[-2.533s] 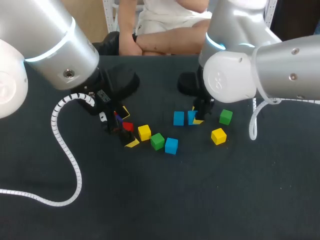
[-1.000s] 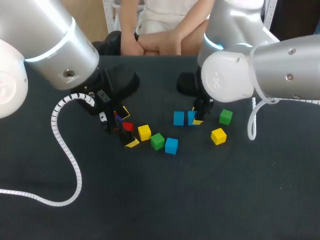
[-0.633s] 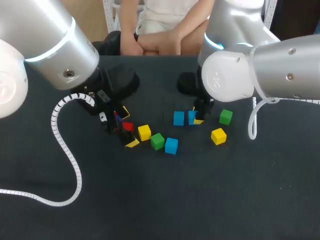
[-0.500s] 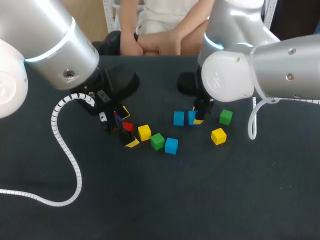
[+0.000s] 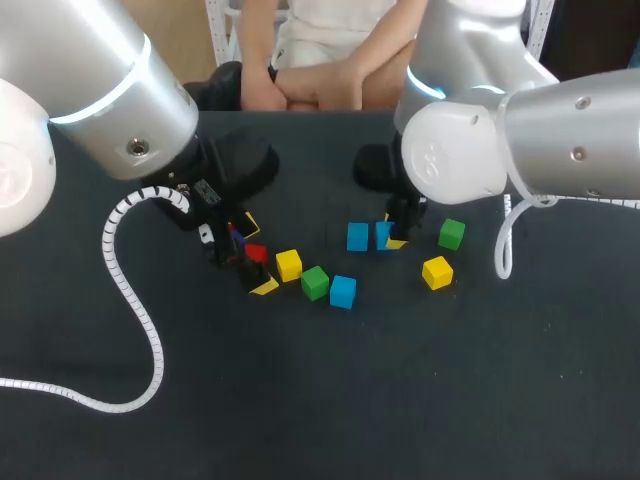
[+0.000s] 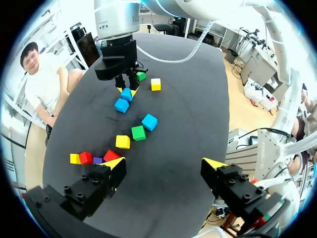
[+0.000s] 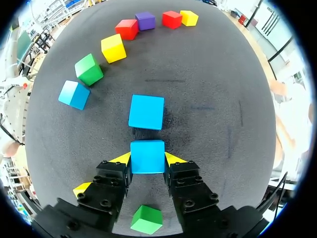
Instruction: Place the blue cubes, place green cubes on the blue cubes, place the yellow cubes on the green cubes, then place the red cubes on the yellow cubes, and place purple cube on the red cubes.
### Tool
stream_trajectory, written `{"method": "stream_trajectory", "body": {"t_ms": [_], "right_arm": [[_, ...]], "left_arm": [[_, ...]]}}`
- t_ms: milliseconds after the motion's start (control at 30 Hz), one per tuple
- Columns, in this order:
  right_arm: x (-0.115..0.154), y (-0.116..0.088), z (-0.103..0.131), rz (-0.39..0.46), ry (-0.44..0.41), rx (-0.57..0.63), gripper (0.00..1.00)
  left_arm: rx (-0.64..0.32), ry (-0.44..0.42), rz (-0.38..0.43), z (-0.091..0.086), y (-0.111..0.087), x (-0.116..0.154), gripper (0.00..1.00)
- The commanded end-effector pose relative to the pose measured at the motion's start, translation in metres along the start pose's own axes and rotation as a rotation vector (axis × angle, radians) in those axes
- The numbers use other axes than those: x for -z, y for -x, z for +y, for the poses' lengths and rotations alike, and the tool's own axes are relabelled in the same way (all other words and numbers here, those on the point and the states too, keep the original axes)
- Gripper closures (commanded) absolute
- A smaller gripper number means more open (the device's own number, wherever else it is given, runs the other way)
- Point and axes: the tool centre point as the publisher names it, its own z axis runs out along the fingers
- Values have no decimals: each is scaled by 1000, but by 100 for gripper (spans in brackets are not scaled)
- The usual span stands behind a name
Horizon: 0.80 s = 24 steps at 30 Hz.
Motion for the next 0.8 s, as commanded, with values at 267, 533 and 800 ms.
{"method": "stream_trajectory", "body": {"t_ms": [267, 533, 800], "right_arm": [[-1, 2, 0, 0, 3, 1, 0], [0, 0, 0, 0, 2, -2, 0], [11, -8, 2, -17, -16, -15, 0]], "left_arm": [[-1, -2, 2, 1, 0, 0, 0], [-1, -2, 2, 1, 0, 0, 0], [-1, -2, 2, 1, 0, 0, 0]]}}
